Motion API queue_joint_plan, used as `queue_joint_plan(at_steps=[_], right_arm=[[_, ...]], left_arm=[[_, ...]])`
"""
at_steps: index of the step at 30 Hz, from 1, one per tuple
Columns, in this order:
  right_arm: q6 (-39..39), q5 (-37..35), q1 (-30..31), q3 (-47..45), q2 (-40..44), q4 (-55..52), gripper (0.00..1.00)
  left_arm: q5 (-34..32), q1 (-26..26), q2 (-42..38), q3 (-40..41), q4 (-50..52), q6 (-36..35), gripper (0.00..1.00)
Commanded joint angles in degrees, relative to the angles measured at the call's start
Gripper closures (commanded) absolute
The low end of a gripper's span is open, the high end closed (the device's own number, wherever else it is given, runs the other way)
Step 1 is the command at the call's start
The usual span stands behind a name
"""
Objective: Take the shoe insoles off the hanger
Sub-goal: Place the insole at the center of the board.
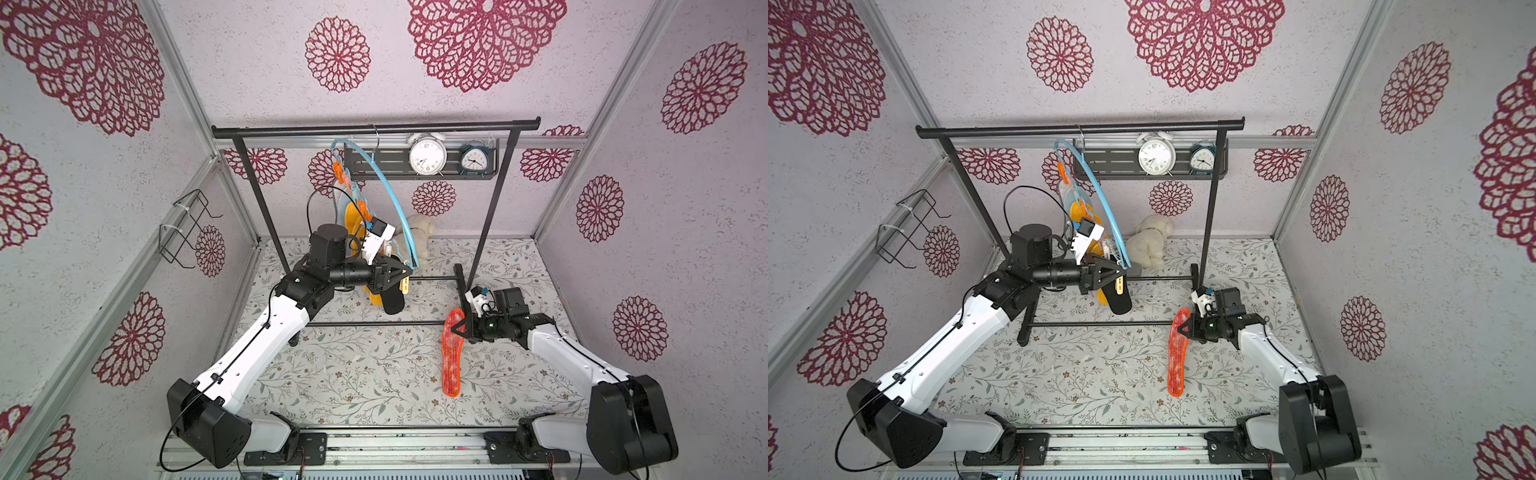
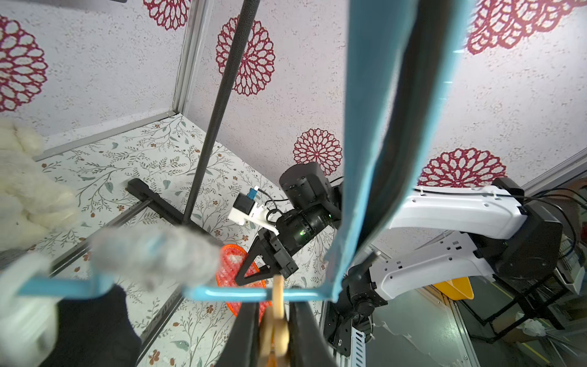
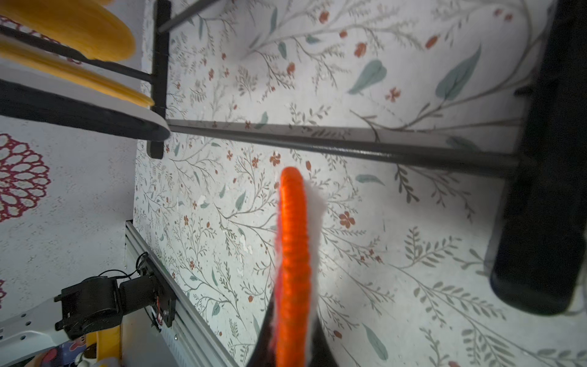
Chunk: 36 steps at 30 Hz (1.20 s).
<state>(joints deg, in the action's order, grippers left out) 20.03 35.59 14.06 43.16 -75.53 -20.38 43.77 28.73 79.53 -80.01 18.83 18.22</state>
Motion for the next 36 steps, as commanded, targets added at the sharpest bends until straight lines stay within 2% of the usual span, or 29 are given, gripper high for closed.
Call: queue_joint_plan(at_steps=[1,4,6,9,13,15,21,27,30,36], right_arm=[[0.69,4.94,0.86,1.23,-0.05,-1.40,1.00],[11.19,5.88,5.18,-2.59,-0.57,11.14,1.00],[15.40,5.15,9.34,-2.45,-2.90,17.20,1.00],[20.07,0.24,18.05,2.56,-10.27,21.67,1.00],[38.17,-3.51,28.01,3.75,-20.36,44.45,1.00],[42.82,-4.55,31.17,8.01,-26.91,50.93,1.00],[45.76,-4.48,37.55,28.50,-45.91,51.46,1.00],[47.88,-3.21,40.02,44.51,-59.44,49.15,1.00],[47.70,-0.62,41.01,49.92,-63.62,46.22,1.00],[46.82,0.06,42.77,54.19,-66.37,41.51,1.00]], left_arm=[[-0.59,-0.52,0.58,-1.55,1.44,-1.07,1.00],[-0.74,-0.65,0.92,-1.71,1.41,-0.90,1.00],[-0.79,-0.71,1.06,-2.07,1.85,-0.96,1.00],[-1.05,-0.91,0.94,-2.09,2.02,-0.69,1.00],[-0.80,-1.07,1.12,-2.03,1.52,-0.25,1.00],[-0.65,-1.18,1.46,-2.55,1.67,-0.04,1.00],[-0.14,-1.37,1.69,-3.57,2.38,0.00,1.00],[0.00,-1.98,1.77,-3.75,2.91,-0.03,1.00],[0.09,-2.10,1.69,-3.75,2.88,0.06,1.00],[0.13,-2.38,1.54,-3.77,2.73,0.15,1.00]])
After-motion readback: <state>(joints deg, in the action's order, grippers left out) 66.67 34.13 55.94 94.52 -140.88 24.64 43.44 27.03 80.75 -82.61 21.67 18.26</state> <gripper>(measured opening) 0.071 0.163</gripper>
